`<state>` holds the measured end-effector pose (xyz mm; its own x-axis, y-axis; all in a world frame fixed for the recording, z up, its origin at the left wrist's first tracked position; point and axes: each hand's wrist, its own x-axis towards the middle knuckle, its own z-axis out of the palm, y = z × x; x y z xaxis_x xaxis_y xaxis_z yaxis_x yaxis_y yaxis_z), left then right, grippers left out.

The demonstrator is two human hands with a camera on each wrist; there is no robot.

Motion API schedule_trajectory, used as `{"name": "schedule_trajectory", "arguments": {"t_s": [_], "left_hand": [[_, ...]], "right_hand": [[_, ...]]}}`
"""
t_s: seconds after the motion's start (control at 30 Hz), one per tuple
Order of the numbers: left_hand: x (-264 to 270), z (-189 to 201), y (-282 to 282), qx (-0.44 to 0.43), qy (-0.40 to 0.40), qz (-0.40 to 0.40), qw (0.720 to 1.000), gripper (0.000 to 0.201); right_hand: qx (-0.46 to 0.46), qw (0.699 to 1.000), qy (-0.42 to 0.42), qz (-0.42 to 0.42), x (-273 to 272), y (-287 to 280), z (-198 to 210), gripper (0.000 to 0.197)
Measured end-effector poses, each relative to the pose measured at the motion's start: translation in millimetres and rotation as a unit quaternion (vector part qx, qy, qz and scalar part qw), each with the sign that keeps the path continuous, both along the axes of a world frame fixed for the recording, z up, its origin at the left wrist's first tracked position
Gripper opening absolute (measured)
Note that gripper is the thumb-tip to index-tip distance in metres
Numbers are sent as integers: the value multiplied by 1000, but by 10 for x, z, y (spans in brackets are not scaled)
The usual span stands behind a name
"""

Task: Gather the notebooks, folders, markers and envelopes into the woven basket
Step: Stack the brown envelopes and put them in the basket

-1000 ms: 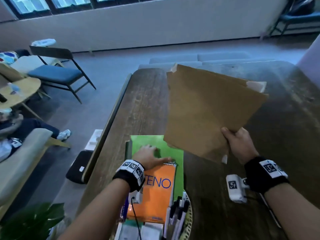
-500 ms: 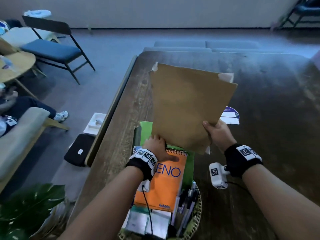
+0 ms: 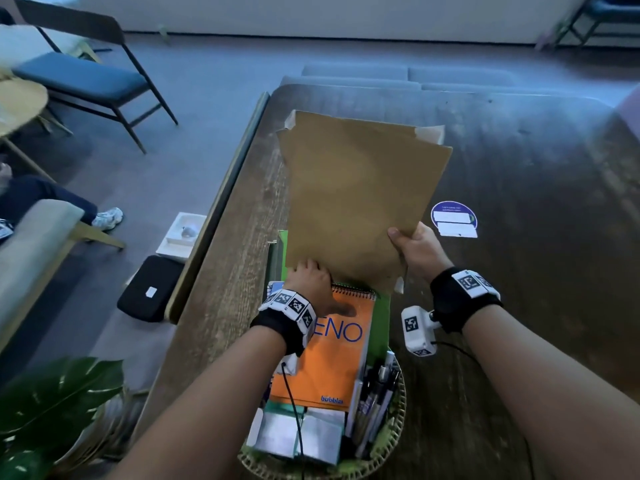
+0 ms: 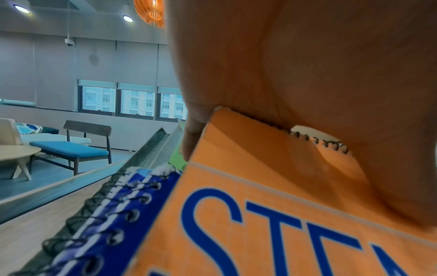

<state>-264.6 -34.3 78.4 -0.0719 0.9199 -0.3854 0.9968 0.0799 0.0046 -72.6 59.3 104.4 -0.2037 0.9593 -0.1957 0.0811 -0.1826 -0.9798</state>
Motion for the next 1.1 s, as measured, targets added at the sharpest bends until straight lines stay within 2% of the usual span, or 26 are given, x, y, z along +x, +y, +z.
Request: {"name": "schedule_trajectory", "arguments": {"t_s": [0.1, 0.23, 0.47, 0.6, 0.63, 0.7, 0.77, 0.87, 1.0, 1.1], "left_hand": [[-16, 34, -47, -5, -27, 9, 1000, 110], [-16, 128, -42, -27, -22, -2, 999, 97], [96, 414, -165, -63, 2, -88, 994, 74], [118, 549, -432, -22, 1, -115, 993, 75], [110, 579, -511, -11, -1, -121, 993, 74], [93, 619, -657, 2, -9, -127, 992, 73], [74, 642, -765, 13, -21, -120, 993, 72], [27, 649, -843, 21, -44, -100, 994, 70], [-25, 639, -881, 30, -49, -101, 993, 70], [-34, 638, -868, 25, -41, -105, 993, 71]], "right_hand": [[-1, 1000, 8, -1, -16, -26, 34, 20], [4, 1000, -17, 11, 7, -64, 82, 20], [16, 998, -39, 43, 8, -169, 107, 19], [-22, 994, -44, 94, -30, -328, -44, 9], [-32, 993, -49, 105, -35, -369, -114, 13], [-48, 989, -51, 128, -41, -483, -238, 4], [-68, 986, -56, 140, -65, -626, -365, 21], [-116, 976, -51, 175, -81, -877, -522, 20], [-178, 967, -21, 182, 0, -1017, -650, 17], [-195, 969, -11, 152, -5, -994, -670, 18]]}}
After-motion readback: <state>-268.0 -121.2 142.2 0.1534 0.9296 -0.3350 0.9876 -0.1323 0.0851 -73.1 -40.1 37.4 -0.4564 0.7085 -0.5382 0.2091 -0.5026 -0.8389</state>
